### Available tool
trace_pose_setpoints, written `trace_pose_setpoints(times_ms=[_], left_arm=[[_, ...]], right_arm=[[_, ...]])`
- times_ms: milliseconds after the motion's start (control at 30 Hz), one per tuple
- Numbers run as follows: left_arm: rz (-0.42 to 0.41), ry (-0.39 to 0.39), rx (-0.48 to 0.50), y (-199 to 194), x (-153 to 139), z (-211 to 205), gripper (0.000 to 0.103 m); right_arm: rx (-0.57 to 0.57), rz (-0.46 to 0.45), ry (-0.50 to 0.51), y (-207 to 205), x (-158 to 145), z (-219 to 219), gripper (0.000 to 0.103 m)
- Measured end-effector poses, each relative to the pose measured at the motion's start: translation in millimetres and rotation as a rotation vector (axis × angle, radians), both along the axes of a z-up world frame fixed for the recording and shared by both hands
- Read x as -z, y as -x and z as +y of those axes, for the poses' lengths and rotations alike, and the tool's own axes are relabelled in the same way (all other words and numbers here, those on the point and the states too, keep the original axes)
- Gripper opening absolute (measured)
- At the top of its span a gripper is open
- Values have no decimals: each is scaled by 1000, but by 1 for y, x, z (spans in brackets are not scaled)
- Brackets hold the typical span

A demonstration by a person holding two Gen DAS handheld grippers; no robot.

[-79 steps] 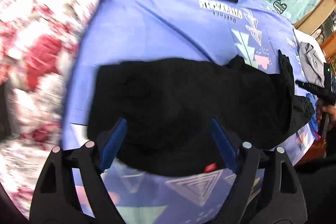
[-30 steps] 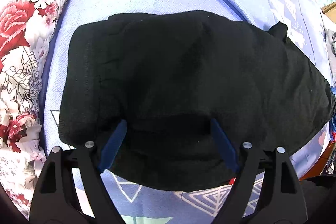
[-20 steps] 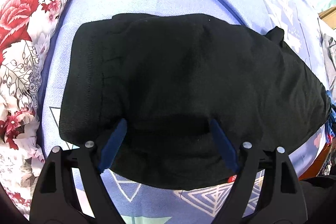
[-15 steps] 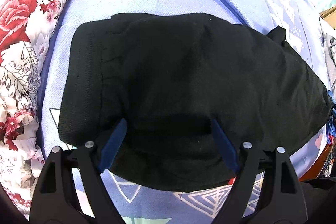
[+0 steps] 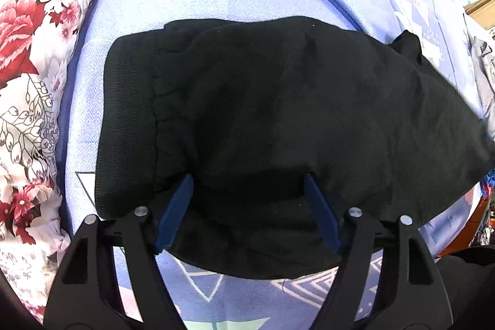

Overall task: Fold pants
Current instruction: 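Fold the pants edge over with the right tool while the left tool holds the bundle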

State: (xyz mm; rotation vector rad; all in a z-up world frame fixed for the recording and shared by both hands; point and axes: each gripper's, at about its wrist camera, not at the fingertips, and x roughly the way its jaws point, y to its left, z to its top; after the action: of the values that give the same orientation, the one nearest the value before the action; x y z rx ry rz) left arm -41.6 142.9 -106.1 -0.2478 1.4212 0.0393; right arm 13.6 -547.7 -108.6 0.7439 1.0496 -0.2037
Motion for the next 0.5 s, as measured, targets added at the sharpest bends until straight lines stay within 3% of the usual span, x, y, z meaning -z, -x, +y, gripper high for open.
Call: trace_pose_setpoints(times_ms=[100,133,200,300,367,500], left_arm=[[4,-7,14,0,-1,0,75],[4,-8,14,-1,-2,0,75],[-7,-4,6,1,-9,0,75],[-42,-2,-3,2,-26,2,78],[-89,-10,-1,6,-37,2,81],[-158,-44,-52,8,-51,5,82]], right_arm=[[18,111,48,2,43,-3,16],[26,112,58,3,44,-1,19],[41,118,86,5,37,4,39],[-36,107,305,3,-2,31,39],[-91,61,379,-2,-20,52,39],[-235,-11,339,-28,-23,106,39]])
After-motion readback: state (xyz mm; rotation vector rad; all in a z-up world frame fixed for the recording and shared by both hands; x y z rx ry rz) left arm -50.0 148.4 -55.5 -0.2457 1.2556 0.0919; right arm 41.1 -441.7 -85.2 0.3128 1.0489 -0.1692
